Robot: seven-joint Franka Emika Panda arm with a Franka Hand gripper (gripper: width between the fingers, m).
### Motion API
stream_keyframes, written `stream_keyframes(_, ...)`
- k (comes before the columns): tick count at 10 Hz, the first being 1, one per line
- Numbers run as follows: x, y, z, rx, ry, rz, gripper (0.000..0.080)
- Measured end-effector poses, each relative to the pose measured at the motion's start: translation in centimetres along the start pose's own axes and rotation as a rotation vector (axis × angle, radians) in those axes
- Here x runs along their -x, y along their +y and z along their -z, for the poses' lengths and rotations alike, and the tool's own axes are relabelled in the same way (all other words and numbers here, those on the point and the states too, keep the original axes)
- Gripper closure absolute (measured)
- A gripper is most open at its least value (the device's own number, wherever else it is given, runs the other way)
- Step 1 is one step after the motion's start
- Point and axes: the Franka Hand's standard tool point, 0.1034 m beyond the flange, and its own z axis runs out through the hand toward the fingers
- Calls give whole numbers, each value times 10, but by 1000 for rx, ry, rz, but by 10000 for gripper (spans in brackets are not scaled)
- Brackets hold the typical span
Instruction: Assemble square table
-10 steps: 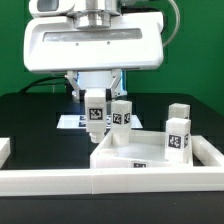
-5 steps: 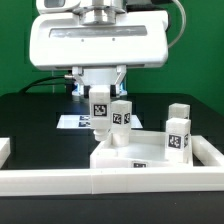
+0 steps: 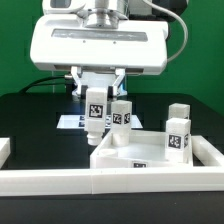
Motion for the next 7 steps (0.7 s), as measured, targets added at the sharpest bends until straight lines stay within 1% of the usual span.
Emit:
stream_keyframes(1, 3, 4, 2, 6, 7, -5, 509)
stream_keyframes(3, 5, 2, 4, 4, 9, -5, 509)
stream_keyframes(5, 11, -6, 4, -3, 3, -1, 509)
stream_keyframes(7, 13, -5, 2, -6, -4, -4, 509)
